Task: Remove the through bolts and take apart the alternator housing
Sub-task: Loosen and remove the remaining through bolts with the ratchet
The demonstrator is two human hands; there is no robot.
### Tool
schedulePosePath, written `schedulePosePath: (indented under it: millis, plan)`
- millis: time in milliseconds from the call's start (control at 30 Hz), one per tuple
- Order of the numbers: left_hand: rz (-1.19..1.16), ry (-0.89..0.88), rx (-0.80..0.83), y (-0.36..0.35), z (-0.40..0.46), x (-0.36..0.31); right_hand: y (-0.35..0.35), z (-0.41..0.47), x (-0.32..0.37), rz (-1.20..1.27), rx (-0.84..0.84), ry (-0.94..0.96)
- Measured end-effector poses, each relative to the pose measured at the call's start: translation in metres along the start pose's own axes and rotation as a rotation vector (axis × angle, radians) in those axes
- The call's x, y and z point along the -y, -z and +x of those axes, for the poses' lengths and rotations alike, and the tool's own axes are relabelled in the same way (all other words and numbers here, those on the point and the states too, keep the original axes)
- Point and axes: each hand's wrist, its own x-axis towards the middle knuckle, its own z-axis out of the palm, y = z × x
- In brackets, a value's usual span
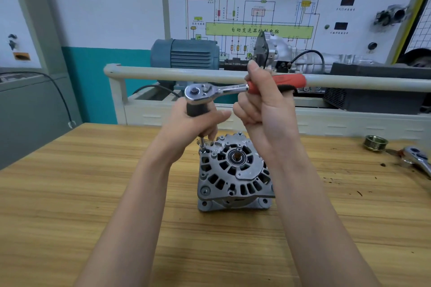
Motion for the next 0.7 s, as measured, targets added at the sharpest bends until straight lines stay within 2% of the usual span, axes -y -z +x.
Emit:
schedulePosePath:
  millis: [67,167,300,367,433,567,700]
  plan:
    - [0.02,0.031,0.006,-0.004,-0.002,-0.001,-0.003,0.003,-0.002,0.023,-0.062,-0.046]
    - [0.026,0.036,-0.103,-0.012,-0.003,-0.002,-0.003,0.001,-0.003,-0.004,-0.103,-0.014]
    - [-0.036,0.099,-0.438,-0.022,0.004,-0.002,-0.007,-0.011,-0.01,-0.182,-0.041,0.196]
    - [-0.087,0.112,-0.542,-0.026,0.007,-0.003,-0.011,-0.014,-0.013,-0.271,-0.031,0.274]
    - [-0.063,0.105,-0.501,-0.022,0.007,-0.002,-0.012,-0.014,-0.014,-0.25,-0.025,0.261]
    - [0.075,-0.038,-0.228,-0.007,0.0,-0.003,-0.007,-0.008,-0.008,-0.074,-0.086,0.093]
    - [0.071,-0.161,-0.081,-0.008,-0.003,-0.009,-0.008,0.001,-0.009,0.062,-0.1,-0.005]
